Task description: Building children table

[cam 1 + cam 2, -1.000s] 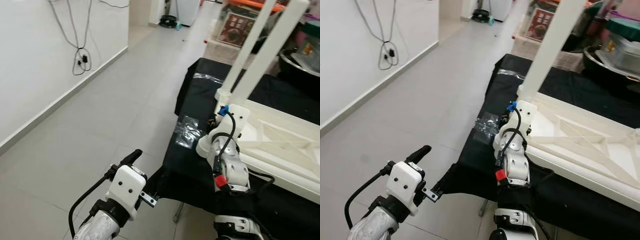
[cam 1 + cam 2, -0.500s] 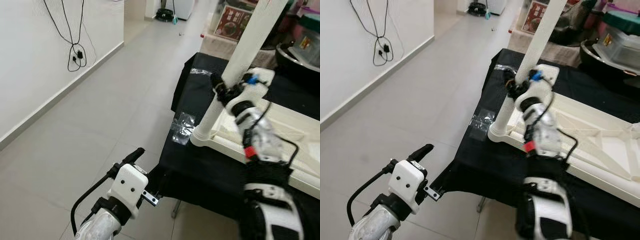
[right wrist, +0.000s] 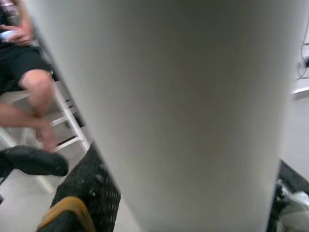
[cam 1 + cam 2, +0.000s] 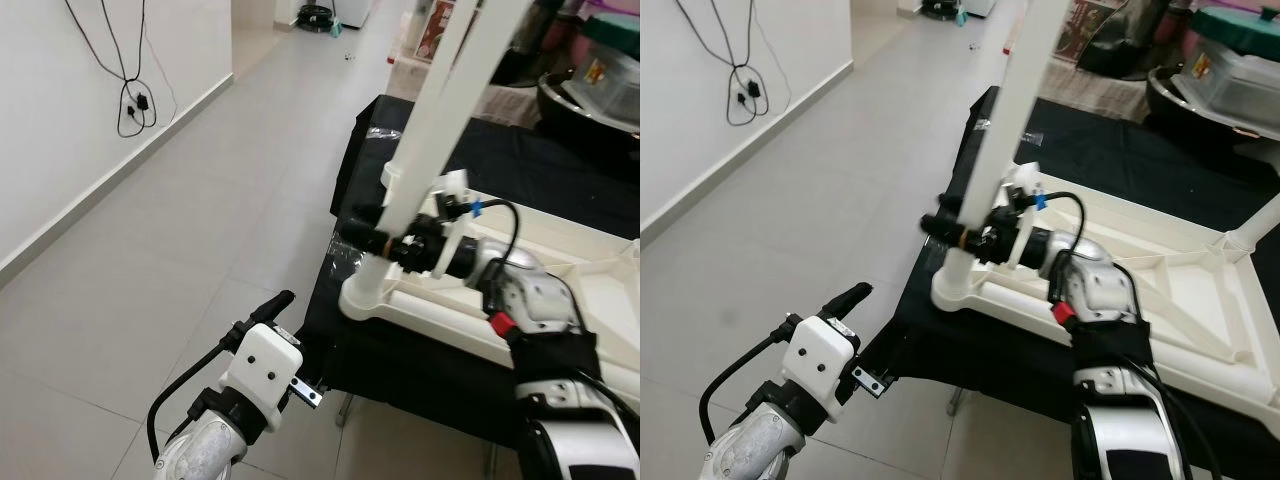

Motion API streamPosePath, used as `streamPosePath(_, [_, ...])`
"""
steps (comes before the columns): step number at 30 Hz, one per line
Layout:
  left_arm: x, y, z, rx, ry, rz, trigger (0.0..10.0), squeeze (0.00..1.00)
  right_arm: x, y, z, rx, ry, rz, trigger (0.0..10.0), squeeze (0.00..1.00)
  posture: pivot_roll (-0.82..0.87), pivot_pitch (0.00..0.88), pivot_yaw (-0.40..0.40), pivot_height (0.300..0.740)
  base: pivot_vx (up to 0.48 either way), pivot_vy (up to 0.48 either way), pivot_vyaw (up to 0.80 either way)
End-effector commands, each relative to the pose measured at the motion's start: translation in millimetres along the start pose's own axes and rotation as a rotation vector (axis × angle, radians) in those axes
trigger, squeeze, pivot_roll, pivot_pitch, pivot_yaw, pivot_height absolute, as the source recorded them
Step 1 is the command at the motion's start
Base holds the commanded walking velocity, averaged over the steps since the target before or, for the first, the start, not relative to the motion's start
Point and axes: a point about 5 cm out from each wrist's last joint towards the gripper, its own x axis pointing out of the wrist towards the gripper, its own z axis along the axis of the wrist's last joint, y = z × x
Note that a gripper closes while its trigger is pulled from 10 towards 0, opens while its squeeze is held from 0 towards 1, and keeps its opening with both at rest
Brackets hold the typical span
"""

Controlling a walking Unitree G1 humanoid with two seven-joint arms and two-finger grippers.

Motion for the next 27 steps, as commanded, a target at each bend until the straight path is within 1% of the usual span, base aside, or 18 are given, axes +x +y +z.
streamPosePath(1, [-2.2, -1.9, 0, 0.012, 0.008, -0.005, 10.0, 0.00, 7.1, -4.5, -6, -0.003, 0.038, 0.004, 0.0, 0.00, 0.14, 0.078, -0.167, 0.740, 0.000, 0.000, 0.00])
streamPosePath(5, [-2.4, -2.3, 0, 0.014, 0.010, -0.004, 10.0, 0.00, 7.7, -8.3, -4, -0.016, 0.019, -0.031, 0.0, 0.00, 0.14, 0.080, -0.170, 0.740, 0.000, 0.000, 0.00])
streamPosePath(7, [-2.5, -2.5, 0, 0.014, 0.011, -0.004, 10.0, 0.00, 7.6, -12.4, -4, -0.029, -0.001, -0.113, 0.0, 0.00, 0.13, 0.079, -0.169, 0.740, 0.000, 0.000, 0.00])
streamPosePath(8, [-2.5, -2.5, -1, 0.014, 0.011, -0.004, 10.0, 0.00, 6.8, -17.1, -4, -0.042, -0.006, -0.214, 0.0, 0.00, 0.13, 0.079, -0.169, 0.740, 0.000, 0.000, 0.00])
streamPosePath(9, [-2.5, -2.5, -1, 0.014, 0.011, -0.004, 10.0, 0.00, 6.8, -17.1, -4, -0.042, -0.006, -0.214, 0.0, 0.00, 0.13, 0.079, -0.169, 0.740, 0.000, 0.000, 0.00])
streamPosePath(10, [-2.4, -2.7, -1, 0.014, 0.010, -0.005, 10.0, 0.00, 5.5, -23.1, -5, -0.049, -0.013, -0.342, 0.0, 0.00, 0.13, 0.075, -0.169, 0.740, 0.000, 0.000, 0.00])
streamPosePath(12, [-2.4, -2.7, -1, 0.014, 0.010, -0.005, 10.0, 0.00, 5.5, -23.1, -5, -0.049, -0.013, -0.342, 0.0, 0.00, 0.13, 0.075, -0.169, 0.740, 0.000, 0.000, 0.00])
streamPosePath(13, [-2.3, -2.7, -1, 0.015, 0.010, -0.005, 10.0, 0.00, 0.7, -32.6, -8, -0.052, -0.022, -0.580, 0.0, 0.00, 0.13, 0.072, -0.170, 0.740, 0.000, 0.000, 0.00])
streamPosePath(14, [-2.3, -2.7, -1, 0.015, 0.010, -0.005, 10.0, 0.00, 0.7, -32.6, -8, -0.052, -0.022, -0.580, 0.0, 0.00, 0.13, 0.072, -0.170, 0.740, 0.000, 0.000, 0.00])
streamPosePath(15, [-2.3, -2.6, -1, 0.015, 0.011, -0.006, 10.0, 0.00, -4.0, -38.4, -10, -0.051, -0.027, -0.740, 0.0, 0.00, 0.13, 0.071, -0.169, 0.740, 0.000, 0.000, 0.00])
streamPosePath(16, [-2.3, -2.4, -2, 0.015, 0.011, -0.006, 10.0, 0.00, -16.1, -44.2, -14, -0.011, -0.049, -0.993, 0.0, 0.00, 0.12, 0.069, -0.166, 0.740, 0.000, 0.000, 0.00])
streamPosePath(17, [-2.3, -2.4, -2, 0.015, 0.011, -0.006, 10.0, 0.00, -16.1, -44.2, -14, -0.011, -0.049, -0.993, 0.0, 0.00, 0.12, 0.069, -0.166, 0.740, 0.000, 0.000, 0.00])
streamPosePath(18, [-2.2, -2.3, -3, 0.015, 0.012, -0.006, 10.0, 0.00, -30.4, -44.9, -19, 0.008, -0.056, -1.233, 0.0, 0.00, 0.12, 0.067, -0.162, 0.740, 0.000, 0.000, 0.00])
streamPosePath(19, [-2.2, -2.3, -3, 0.015, 0.012, -0.006, 10.0, 0.00, -30.4, -44.9, -19, 0.008, -0.056, -1.233, 0.0, 0.00, 0.12, 0.067, -0.162, 0.740, 0.000, 0.000, 0.00])
streamPosePath(20, [-2.0, -3.0, -3, 0.013, 0.013, -0.009, 10.0, 0.00, -43.2, -37.3, -29, 0.053, -0.067, -1.482, 0.0, 0.00, 0.12, 0.062, -0.161, 0.740, 0.000, 0.000, 0.00])
streamPosePath(22, [-2.0, -3.0, -3, 0.013, 0.013, -0.009, 10.0, 0.00, -43.2, -37.3, -29, 0.053, -0.067, -1.482, 0.0, 0.00, 0.12, 0.062, -0.161, 0.740, 0.000, 0.000, 0.00])
streamPosePath(24, [-1.9, -3.9, -3, 0.011, 0.013, -0.012, 10.0, 0.00, -42.1, -32.3, -32, 0.061, -0.069, -1.531, 0.0, 0.00, 0.12, 0.062, -0.161, 0.740, 0.000, 0.000, 0.00])
streamPosePath(27, [-2.0, -5.2, -4, 0.009, 0.015, -0.018, 10.0, 0.00, -23.6, -13.8, -42, 0.125, -0.079, -1.637, 0.0, 0.00, 0.13, 0.056, -0.162, 0.740, 0.000, 0.000, 0.00])
